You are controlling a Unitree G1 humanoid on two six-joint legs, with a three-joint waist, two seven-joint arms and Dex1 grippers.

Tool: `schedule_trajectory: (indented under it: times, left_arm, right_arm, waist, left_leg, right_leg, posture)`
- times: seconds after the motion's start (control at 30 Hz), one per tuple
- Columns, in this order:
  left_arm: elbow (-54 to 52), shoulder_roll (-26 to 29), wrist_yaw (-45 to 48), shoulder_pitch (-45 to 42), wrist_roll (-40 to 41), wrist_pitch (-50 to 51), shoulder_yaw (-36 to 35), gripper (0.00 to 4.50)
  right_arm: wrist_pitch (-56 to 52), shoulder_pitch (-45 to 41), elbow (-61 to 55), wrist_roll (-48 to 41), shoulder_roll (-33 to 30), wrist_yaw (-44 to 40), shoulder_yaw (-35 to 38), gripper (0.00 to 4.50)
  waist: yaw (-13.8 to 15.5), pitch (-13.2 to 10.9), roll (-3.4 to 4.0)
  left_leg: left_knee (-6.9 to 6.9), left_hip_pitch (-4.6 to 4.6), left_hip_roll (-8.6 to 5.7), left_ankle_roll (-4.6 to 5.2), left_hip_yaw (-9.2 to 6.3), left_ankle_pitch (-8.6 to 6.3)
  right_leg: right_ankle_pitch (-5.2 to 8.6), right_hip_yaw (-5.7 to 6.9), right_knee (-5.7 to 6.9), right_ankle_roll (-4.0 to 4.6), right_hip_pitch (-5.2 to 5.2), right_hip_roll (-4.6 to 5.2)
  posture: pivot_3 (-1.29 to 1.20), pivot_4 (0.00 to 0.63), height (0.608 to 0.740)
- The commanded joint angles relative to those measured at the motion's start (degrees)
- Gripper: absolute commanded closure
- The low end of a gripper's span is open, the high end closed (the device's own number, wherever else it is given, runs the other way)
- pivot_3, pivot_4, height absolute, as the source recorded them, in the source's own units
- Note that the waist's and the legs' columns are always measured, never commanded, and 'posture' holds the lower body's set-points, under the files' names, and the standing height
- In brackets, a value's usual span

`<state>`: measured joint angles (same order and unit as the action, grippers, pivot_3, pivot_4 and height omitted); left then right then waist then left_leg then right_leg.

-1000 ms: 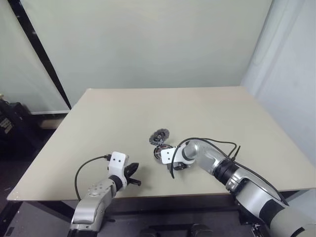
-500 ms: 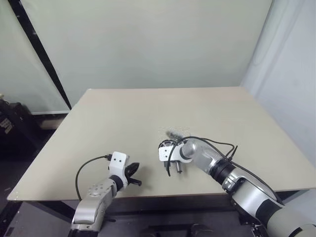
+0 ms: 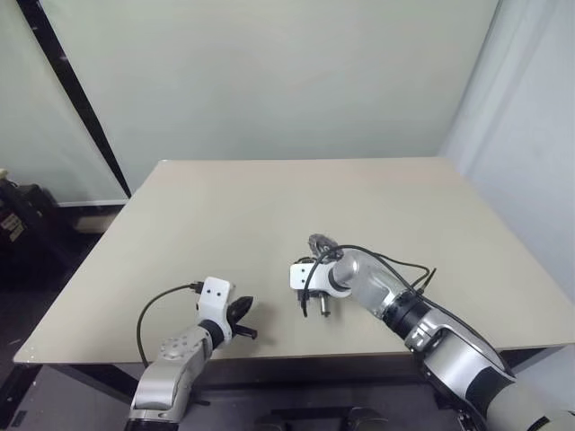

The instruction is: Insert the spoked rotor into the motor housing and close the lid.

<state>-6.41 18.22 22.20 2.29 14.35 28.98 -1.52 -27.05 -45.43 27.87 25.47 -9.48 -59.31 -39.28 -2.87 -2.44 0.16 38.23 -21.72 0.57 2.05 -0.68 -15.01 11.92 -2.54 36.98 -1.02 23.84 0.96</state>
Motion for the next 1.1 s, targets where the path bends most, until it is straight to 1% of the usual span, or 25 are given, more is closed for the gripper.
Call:
schedule_trajectory:
  times: [0.03,0.17,0.27,0.37,0.47,0.57,0.7,0.77,0.93,1.1]
  left_arm:
    - [-0.45,0.11,0.27,-0.79,-0.22,-1.66,-0.55,4.50]
    - [0.41,0.38,0.71,-0.47,-0.40,-2.45,-0.70,4.50]
    - [0.09,0.53,0.91,0.26,-0.81,-2.83,-0.26,4.50]
    - [-0.76,0.74,0.83,1.41,-2.15,-3.45,1.18,4.50]
    - [-1.12,0.51,1.03,1.94,-2.44,-3.68,1.74,4.50]
    - [-1.19,0.11,1.03,2.07,-2.86,-3.81,1.98,4.50]
    - [-1.36,-0.52,0.62,1.96,-3.28,-4.19,2.59,4.50]
    - [-1.47,-0.69,0.49,1.91,-3.41,-4.30,2.62,4.50]
    - [-1.53,-0.48,0.42,1.87,-3.95,-4.57,2.83,4.50]
    - [-1.58,-0.62,0.37,1.55,-4.14,-4.52,2.81,4.50]
  right_arm:
    - [-8.47,0.64,-11.22,-2.33,-0.88,-5.57,1.40,4.41]
    - [-22.35,3.72,-19.24,-4.27,-0.49,-7.92,1.31,4.41]
    - [-28.75,4.90,-20.56,-4.88,0.56,-5.00,1.52,4.41]
    - [-32.33,5.56,-20.18,-5.25,2.33,-0.40,2.23,4.41]
    - [-35.51,5.86,-19.92,-7.17,5.41,3.64,3.52,4.41]
    - [-38.34,6.50,-20.99,-9.08,7.10,6.08,3.57,4.41]
    - [-44.71,8.25,-22.62,-11.75,11.71,11.05,5.47,4.41]
    - [-47.05,9.18,-24.16,-13.12,12.46,12.40,5.71,4.41]
    - [-48.78,10.29,-27.62,-16.51,11.82,14.68,4.38,4.41]
    - [-44.84,8.01,-25.55,-18.33,10.68,15.90,2.85,4.41]
  waist:
    - [0.00,0.00,0.00]
    - [0.01,0.00,-0.01]
    - [0.00,0.00,0.00]
    - [-0.01,0.01,-0.01]
    - [0.05,0.01,-0.01]
    - [0.02,0.01,-0.02]
    - [-0.01,0.03,-0.04]
    - [-0.05,0.05,-0.08]
    - [-0.07,0.08,-0.13]
    - [-0.09,0.09,-0.15]
  left_leg:
    - [0.00,-0.01,0.00,0.00,-0.01,0.00]
    - [0.00,0.00,0.01,0.00,-0.01,0.00]
    - [0.01,0.02,0.01,-0.01,0.00,0.00]
    - [0.01,0.08,0.01,-0.02,0.01,-0.01]
    - [0.01,0.02,-0.01,-0.04,0.01,0.00]
    - [0.01,-0.05,0.00,-0.05,0.00,0.00]
    - [0.00,-0.06,0.01,-0.07,0.01,-0.01]
    - [-0.03,-0.07,0.02,-0.07,0.00,-0.01]
    - [-0.05,-0.08,0.03,-0.08,0.02,-0.02]
    - [-0.05,-0.07,0.03,-0.07,0.02,-0.01]
  right_leg:
    - [0.00,0.01,0.00,0.00,0.01,0.00]
    - [0.00,0.04,0.02,0.00,0.02,-0.01]
    - [0.00,0.05,0.05,0.01,0.02,-0.01]
    - [0.00,0.04,0.06,0.01,0.00,-0.01]
    - [0.01,0.08,0.05,0.01,0.03,0.00]
    - [0.00,0.06,0.05,0.01,0.11,0.02]
    - [0.00,0.05,0.05,0.00,0.14,0.01]
    - [0.00,0.05,0.05,0.00,0.17,0.00]
    - [0.00,0.04,0.05,0.00,0.23,-0.01]
    - [0.01,0.06,0.05,0.01,0.27,-0.01]
  posture:
    - [0.00,0.000,0.740]
    - [0.00,0.000,0.740]
    - [0.00,0.000,0.740]
    - [0.00,0.000,0.740]
    - [0.00,0.000,0.740]
    - [0.00,0.000,0.740]
    - [0.00,0.000,0.740]
    - [0.00,0.000,0.740]
    - [0.00,0.000,0.740]
    - [0.00,0.000,0.740]
